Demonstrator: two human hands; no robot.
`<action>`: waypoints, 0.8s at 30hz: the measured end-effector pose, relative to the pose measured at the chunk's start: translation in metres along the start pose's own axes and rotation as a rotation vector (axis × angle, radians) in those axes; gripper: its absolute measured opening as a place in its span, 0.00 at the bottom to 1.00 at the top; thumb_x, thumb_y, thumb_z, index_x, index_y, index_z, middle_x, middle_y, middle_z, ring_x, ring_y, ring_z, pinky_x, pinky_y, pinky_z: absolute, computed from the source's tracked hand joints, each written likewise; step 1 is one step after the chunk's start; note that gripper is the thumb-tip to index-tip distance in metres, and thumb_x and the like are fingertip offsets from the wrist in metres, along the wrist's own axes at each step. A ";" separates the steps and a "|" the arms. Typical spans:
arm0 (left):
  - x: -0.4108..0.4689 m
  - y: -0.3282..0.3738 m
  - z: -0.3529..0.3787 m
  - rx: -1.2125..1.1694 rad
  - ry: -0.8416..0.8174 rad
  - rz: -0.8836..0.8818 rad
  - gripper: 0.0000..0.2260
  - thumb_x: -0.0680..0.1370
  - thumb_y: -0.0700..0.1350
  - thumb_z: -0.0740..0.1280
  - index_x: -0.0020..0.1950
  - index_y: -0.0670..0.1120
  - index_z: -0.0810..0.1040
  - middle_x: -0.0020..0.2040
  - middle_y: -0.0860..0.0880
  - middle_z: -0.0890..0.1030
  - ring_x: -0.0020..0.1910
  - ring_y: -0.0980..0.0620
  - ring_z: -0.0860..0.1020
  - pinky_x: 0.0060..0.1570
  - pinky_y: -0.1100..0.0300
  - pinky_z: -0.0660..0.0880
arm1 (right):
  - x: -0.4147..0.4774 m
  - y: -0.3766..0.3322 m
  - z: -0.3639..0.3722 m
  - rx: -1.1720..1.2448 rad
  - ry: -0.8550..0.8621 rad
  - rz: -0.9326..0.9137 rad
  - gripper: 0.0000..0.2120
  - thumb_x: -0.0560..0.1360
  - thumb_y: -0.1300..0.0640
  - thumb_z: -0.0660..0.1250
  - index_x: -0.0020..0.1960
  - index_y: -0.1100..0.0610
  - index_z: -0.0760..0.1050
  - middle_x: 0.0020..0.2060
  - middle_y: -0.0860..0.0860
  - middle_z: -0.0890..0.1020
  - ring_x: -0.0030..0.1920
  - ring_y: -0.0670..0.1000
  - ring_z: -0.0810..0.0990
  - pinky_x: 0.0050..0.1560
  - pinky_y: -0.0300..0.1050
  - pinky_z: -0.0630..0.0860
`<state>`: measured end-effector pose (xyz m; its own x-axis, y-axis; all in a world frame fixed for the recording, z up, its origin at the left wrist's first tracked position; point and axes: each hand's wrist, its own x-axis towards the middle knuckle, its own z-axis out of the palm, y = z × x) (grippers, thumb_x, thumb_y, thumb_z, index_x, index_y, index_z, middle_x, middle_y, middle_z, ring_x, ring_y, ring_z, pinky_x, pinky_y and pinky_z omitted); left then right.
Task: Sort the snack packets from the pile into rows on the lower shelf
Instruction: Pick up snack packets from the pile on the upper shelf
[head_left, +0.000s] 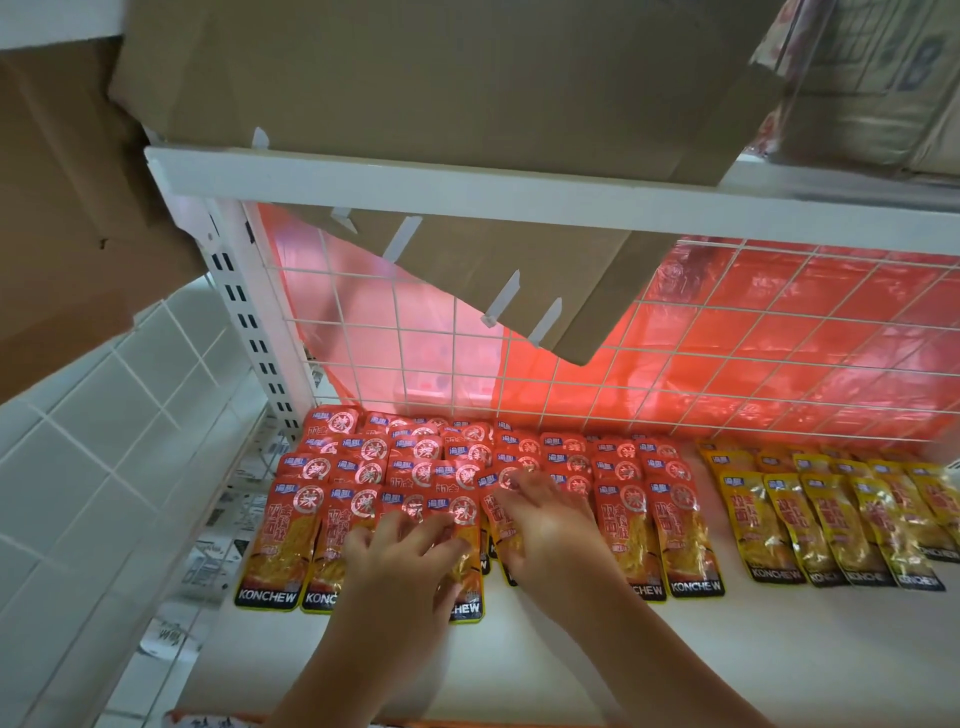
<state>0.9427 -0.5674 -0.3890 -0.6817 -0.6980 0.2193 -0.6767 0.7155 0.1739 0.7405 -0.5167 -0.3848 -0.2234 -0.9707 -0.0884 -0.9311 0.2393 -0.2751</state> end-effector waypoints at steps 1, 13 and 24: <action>0.000 0.000 0.000 -0.003 -0.002 -0.002 0.23 0.60 0.53 0.84 0.53 0.60 0.84 0.59 0.58 0.83 0.54 0.44 0.80 0.49 0.43 0.75 | 0.002 0.001 0.002 0.001 -0.011 0.016 0.32 0.79 0.47 0.66 0.80 0.40 0.58 0.82 0.42 0.55 0.82 0.49 0.49 0.80 0.57 0.45; 0.000 0.001 -0.001 -0.008 0.004 0.005 0.22 0.60 0.52 0.84 0.52 0.58 0.85 0.59 0.57 0.84 0.53 0.44 0.81 0.48 0.44 0.75 | 0.012 0.004 0.002 -0.001 0.016 0.077 0.32 0.80 0.40 0.64 0.81 0.44 0.59 0.79 0.45 0.57 0.81 0.50 0.52 0.80 0.57 0.44; -0.001 0.003 -0.004 0.009 -0.003 -0.005 0.21 0.63 0.50 0.84 0.54 0.57 0.86 0.59 0.56 0.84 0.54 0.44 0.81 0.49 0.43 0.76 | 0.005 0.003 0.001 0.047 0.054 0.098 0.31 0.80 0.39 0.63 0.80 0.44 0.60 0.80 0.46 0.58 0.81 0.51 0.53 0.80 0.57 0.49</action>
<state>0.9422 -0.5642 -0.3843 -0.6793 -0.7014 0.2160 -0.6822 0.7120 0.1664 0.7371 -0.5208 -0.3871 -0.3291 -0.9420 -0.0658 -0.8897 0.3326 -0.3128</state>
